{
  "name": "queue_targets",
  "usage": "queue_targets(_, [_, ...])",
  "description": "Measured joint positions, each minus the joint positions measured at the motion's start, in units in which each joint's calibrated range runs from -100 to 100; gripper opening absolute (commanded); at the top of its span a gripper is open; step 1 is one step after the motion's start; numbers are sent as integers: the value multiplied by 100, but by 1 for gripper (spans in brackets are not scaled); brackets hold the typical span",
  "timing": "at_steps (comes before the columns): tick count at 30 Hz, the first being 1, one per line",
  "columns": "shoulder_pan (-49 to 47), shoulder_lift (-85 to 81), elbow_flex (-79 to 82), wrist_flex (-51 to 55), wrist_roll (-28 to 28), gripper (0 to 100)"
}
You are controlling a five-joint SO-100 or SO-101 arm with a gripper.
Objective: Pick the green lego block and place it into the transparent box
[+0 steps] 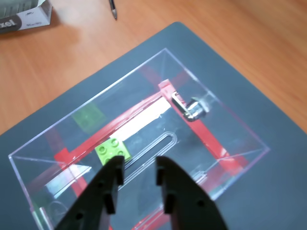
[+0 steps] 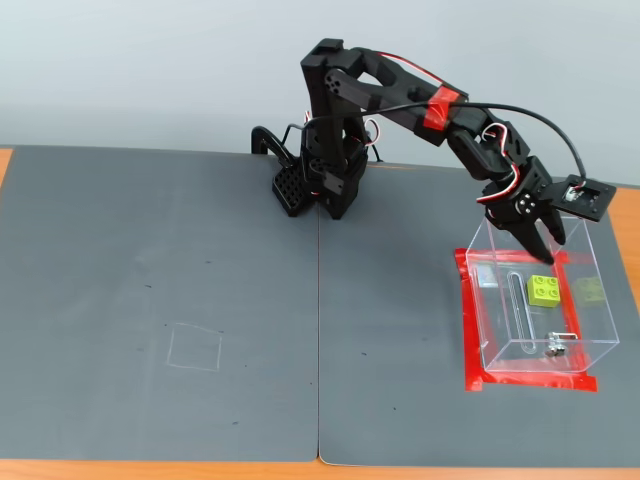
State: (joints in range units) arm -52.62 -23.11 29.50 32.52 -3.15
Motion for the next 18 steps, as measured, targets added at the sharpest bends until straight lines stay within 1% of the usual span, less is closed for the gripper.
queue_targets(6, [656, -790, 503, 0, 10, 2])
queue_targets(12, [1783, -1869, 1302, 0, 10, 2])
queue_targets(18, [2646, -3050, 1931, 0, 5, 2])
